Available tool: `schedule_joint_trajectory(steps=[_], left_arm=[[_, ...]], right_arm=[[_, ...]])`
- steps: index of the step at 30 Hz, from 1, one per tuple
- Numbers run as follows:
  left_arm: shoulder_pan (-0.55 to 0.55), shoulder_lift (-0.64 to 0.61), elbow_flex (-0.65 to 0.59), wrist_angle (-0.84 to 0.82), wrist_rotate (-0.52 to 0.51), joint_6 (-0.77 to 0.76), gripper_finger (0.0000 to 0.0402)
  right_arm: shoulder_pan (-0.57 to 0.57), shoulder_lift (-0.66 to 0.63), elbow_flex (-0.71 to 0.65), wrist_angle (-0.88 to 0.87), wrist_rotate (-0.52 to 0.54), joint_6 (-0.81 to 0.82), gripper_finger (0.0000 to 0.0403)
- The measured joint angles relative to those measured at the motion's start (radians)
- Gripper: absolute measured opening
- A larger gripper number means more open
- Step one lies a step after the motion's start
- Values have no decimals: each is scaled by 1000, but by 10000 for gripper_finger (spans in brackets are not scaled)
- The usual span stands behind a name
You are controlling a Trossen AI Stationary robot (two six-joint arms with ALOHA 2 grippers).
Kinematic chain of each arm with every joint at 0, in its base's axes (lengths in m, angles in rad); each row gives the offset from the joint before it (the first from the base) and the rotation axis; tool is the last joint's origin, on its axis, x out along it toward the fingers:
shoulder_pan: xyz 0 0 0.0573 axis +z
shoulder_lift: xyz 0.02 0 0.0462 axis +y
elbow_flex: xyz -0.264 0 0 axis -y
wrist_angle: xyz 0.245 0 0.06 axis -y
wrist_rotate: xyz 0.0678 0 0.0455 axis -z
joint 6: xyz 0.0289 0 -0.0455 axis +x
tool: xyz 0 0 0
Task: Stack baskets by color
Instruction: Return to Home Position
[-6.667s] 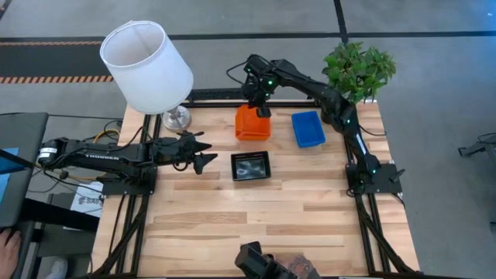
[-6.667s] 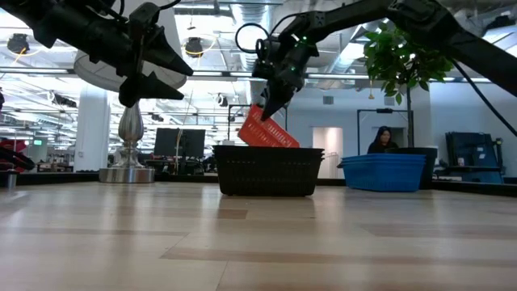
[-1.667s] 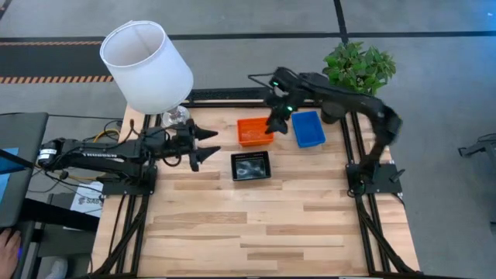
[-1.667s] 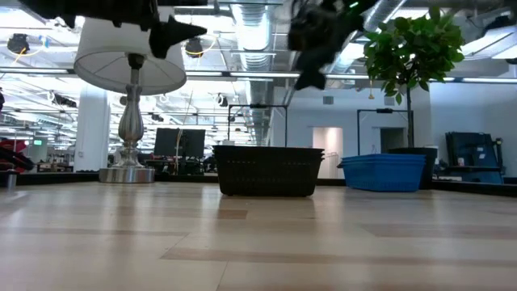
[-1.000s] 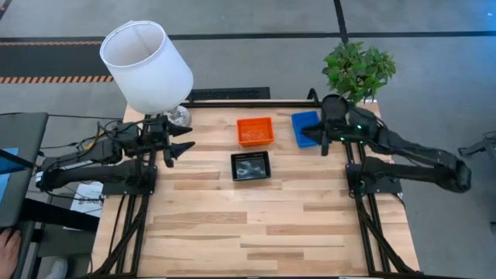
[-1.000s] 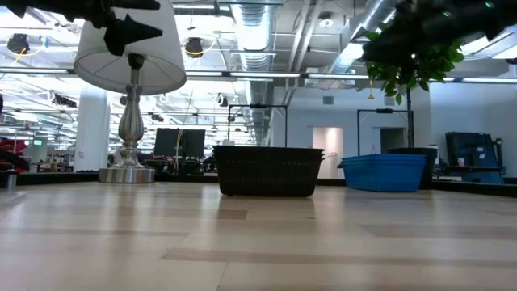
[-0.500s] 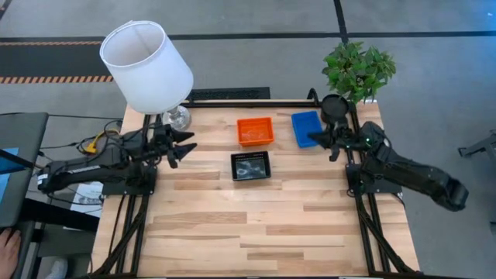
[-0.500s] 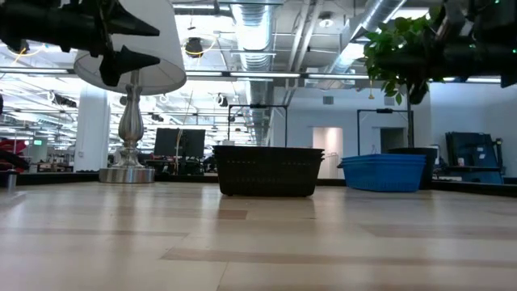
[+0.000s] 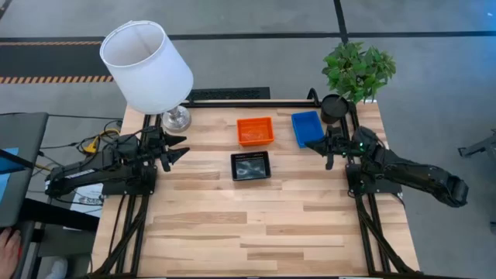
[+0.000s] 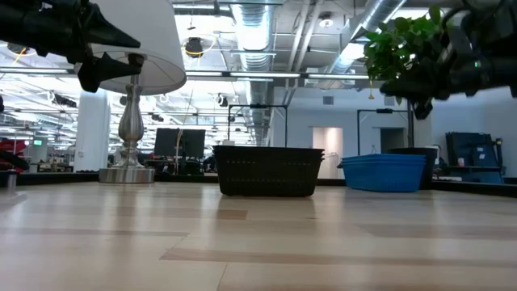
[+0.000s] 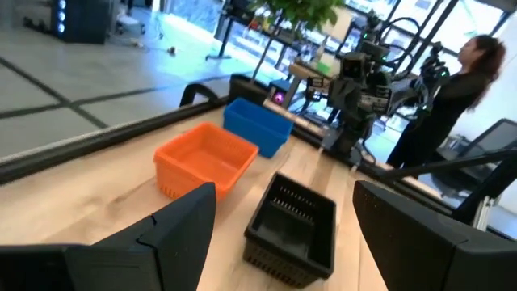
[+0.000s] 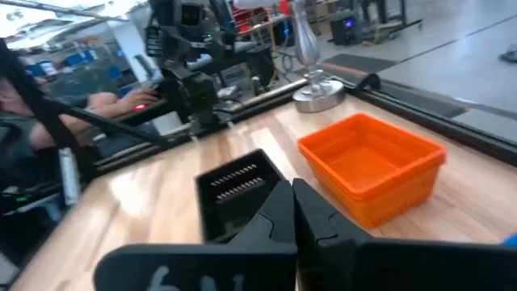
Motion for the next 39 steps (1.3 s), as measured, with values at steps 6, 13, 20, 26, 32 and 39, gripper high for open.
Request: schedule_joint_trajectory(steps=[6, 13, 20, 26, 32, 39], left_arm=[[0, -23, 0, -18, -11, 8, 279], [-2, -23, 0, -15, -3, 9, 279], [-2, -127, -35, -35, -9, -29, 247], [-2, -145, -198, 173, 20, -57, 198], [-2, -155, -254, 204, 0, -43, 160], [-2, -152, -278, 272, 7, 19, 106]], right_arm=[[70, 1, -118, 191, 146, 99, 1], [224, -18, -117, 160, 386, 48, 1], [424, -85, -117, 58, 545, 14, 1], [517, -141, -117, 41, 614, -26, 1], [523, -207, -117, -33, 585, -45, 1], [486, -327, -118, -142, 562, -58, 1]])
